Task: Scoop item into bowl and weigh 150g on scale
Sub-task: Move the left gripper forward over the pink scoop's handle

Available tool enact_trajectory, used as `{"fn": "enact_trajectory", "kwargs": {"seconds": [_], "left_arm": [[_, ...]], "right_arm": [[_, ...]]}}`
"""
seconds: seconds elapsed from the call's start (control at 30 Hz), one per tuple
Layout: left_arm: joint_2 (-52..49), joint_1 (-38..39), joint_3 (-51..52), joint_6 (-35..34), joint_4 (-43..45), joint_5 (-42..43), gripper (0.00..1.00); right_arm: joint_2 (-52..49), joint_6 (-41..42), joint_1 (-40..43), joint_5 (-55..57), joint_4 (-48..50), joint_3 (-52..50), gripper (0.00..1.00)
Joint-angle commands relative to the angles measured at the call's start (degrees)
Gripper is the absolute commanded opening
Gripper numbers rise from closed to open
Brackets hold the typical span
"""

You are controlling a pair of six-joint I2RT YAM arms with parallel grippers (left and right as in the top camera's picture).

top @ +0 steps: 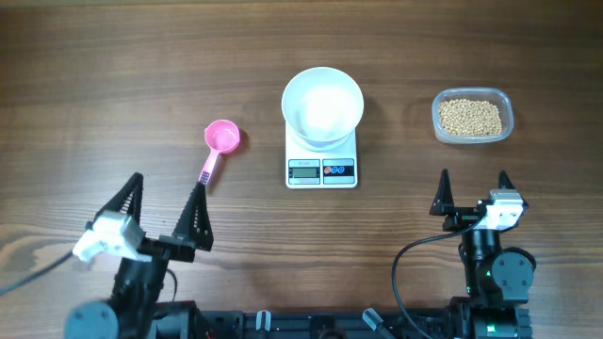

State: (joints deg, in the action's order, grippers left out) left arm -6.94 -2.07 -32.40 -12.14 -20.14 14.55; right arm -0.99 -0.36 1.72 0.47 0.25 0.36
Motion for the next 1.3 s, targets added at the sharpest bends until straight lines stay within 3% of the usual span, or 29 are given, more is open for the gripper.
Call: {"fn": "enact_trajectory", "kwargs": {"seconds": [0.0, 0.2, 0.4, 0.73, 0.97, 1.1, 1.27], "left_arm": [[-13.44, -0.42, -11.91, 5.73, -12.0, -0.28, 1.0], [-42.29, -0.42, -34.97, 6.25, -32.65, -0.2, 1.0], [-58.82, -0.42, -48.04, 5.75, -39.85, 0.22, 1.0], [-75.67, -3.37, -50.12, 5.95, -54.69, -1.46, 1.0], [-83.8, -6.51, -50.12, 6.16, -52.5, -3.08, 1.0], [-86.27, -6.8, -49.96, 14.99, -51.71, -2.32, 1.0], [-90.12, -6.8, -49.46, 15.96, -51.01, 2.23, 1.0]], "right_arm": [[0.57, -0.98, 0.24, -0.33, 0.13, -0.07, 1.0], [0.57, -0.98, 0.24, -0.33, 0.11, -0.07, 1.0], [0.57, -1.01, 0.24, -0.33, 0.13, -0.07, 1.0], [0.57, -1.01, 0.24, -0.33, 0.13, -0.07, 1.0], [0.57, -1.01, 0.24, -0.33, 0.13, -0.07, 1.0], [0.57, -0.98, 0.24, -0.33, 0.13, -0.07, 1.0], [0.57, -0.98, 0.24, -0.33, 0.13, -0.07, 1.0]]}}
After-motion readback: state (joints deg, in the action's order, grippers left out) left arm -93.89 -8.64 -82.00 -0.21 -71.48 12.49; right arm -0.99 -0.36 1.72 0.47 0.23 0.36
